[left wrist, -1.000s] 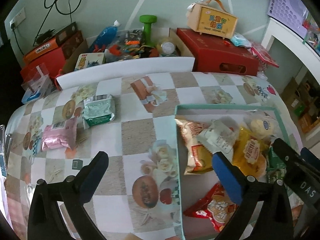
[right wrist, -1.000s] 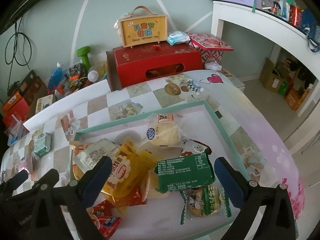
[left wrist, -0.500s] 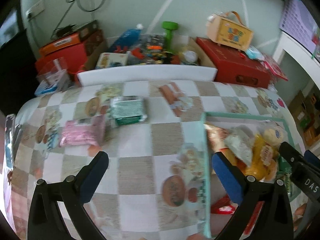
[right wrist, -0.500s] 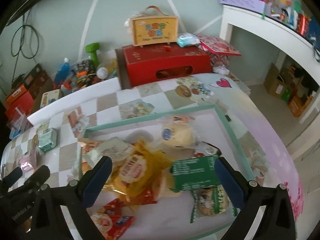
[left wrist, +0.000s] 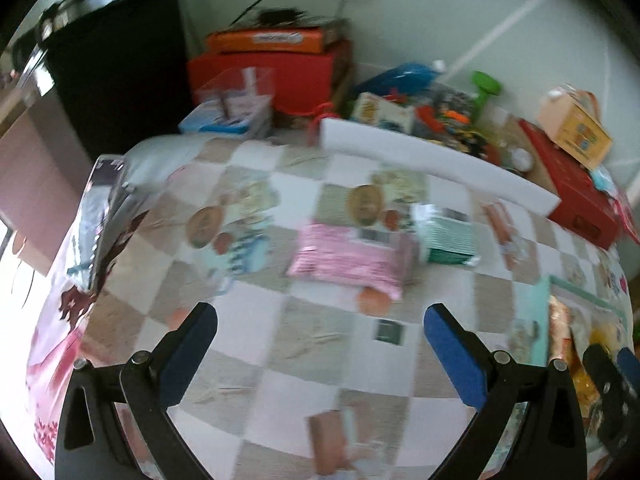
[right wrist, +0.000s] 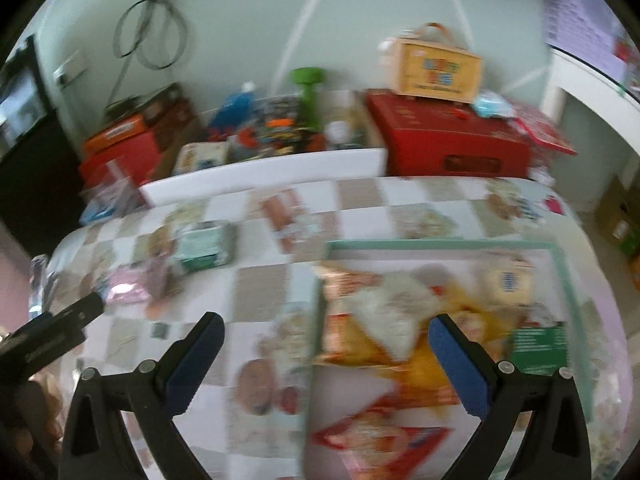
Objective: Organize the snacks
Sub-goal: 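Move both open tools back over the pink and green packs, then grasp the pink wafer bag with the left tool while the right tool grasps the green-white pack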
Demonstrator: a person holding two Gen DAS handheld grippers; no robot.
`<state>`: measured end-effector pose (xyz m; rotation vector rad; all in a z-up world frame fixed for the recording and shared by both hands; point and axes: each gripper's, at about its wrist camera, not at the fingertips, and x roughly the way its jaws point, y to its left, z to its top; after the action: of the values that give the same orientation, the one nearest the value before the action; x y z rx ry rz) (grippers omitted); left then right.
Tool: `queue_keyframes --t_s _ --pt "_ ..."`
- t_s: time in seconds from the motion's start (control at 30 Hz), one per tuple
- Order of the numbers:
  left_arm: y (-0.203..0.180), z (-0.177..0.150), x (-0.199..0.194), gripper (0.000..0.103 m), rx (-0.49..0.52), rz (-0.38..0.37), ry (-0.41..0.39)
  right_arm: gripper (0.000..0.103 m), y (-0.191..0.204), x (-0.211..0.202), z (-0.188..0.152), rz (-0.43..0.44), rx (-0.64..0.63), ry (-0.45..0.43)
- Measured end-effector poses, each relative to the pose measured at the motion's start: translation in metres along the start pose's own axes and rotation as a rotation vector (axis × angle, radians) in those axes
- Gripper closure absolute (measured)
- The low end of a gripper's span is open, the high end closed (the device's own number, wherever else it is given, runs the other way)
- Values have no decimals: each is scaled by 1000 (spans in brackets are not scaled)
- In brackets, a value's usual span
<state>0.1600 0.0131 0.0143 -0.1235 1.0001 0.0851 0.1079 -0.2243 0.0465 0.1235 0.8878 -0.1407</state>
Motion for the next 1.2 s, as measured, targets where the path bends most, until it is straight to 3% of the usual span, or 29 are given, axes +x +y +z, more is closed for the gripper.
queue_keyframes --t_s 0.13,0.3,0.6,0.73,0.87,1.03,1.2 --pt "23 3 6 0 -41 20 15 0 33 8 -7 63 -65 17" --pt "34 5 16 0 -68 -14 34 0 59 19 -16 79 -115 43" --pt "28 11 37 0 -89 -80 58 0 68 37 -16 75 -117 65" --pt "23 16 55 0 -136 -142 97 0 67 47 -7 89 -82 60" --pt "21 26 69 0 -155 -111 108 0 65 62 7 114 -27 60" --pt "15 43 80 0 -190 -158 115 0 67 78 30 108 -8 41" --pt "-1 57 98 0 -175 -126 135 0 67 90 43 110 -3 49"
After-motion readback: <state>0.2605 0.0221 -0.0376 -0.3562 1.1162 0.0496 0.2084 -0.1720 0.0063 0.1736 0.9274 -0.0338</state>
